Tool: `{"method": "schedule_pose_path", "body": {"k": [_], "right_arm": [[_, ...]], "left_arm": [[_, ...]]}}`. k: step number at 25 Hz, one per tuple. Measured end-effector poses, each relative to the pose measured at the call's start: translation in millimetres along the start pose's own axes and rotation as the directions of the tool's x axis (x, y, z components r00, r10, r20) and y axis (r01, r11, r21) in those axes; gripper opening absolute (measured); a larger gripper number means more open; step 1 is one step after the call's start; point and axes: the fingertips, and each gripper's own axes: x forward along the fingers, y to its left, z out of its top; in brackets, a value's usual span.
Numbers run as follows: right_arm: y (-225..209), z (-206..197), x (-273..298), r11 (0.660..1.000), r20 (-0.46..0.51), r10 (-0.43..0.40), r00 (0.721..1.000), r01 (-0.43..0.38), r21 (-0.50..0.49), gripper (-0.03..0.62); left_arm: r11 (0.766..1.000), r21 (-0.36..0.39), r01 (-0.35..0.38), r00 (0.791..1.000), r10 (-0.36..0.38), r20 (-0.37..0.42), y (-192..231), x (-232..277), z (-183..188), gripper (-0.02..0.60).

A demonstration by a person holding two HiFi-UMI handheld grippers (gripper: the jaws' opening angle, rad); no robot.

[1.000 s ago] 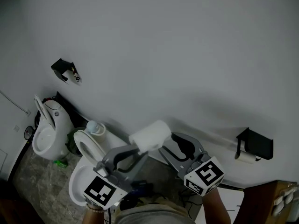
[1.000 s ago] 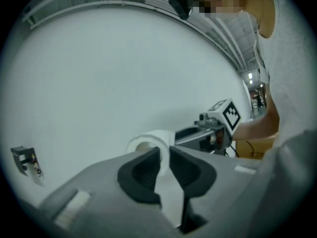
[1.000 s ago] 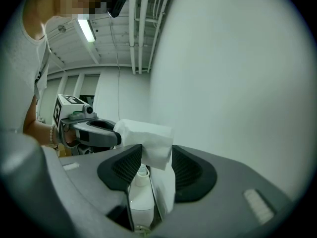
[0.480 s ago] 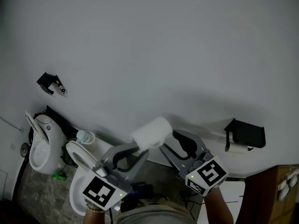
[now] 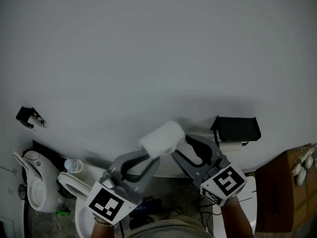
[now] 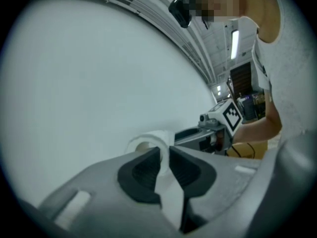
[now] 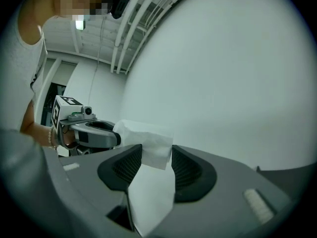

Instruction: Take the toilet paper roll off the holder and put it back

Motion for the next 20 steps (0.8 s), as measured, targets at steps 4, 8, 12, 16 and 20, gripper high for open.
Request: {"method": "schedule_pose_path", "body": {"k": [4, 8, 12, 16, 20], "right_arm": [[-24, 2, -21, 0.995, -0.002, -0.095, 0.995, 0.095, 0.009, 0.195], [-51, 5, -52, 0.980, 0.010, -0.200, 0.980, 0.200, 0.022, 0.195], [-72, 3, -83, 0.958, 0.005, -0.287, 0.958, 0.287, 0.022, 0.195], [-90, -3, -114, 0.930, 0.000, -0.366, 0.930, 0.366, 0.039, 0.195], [-101, -9, -139, 0.903, -0.012, -0.428, 0.904, 0.428, 0.049, 0.195]], "left_arm": [[0.998, 0.000, 0.069, 0.997, -0.069, 0.028, -11, 25, 6, 0.052], [0.990, 0.017, 0.142, 0.988, -0.143, 0.060, -27, 56, 19, 0.052], [0.979, 0.034, 0.203, 0.974, -0.205, 0.095, -42, 84, 31, 0.052], [0.965, 0.044, 0.258, 0.956, -0.262, 0.129, -54, 112, 43, 0.052], [0.950, 0.061, 0.307, 0.938, -0.313, 0.151, -63, 139, 52, 0.052]]}}
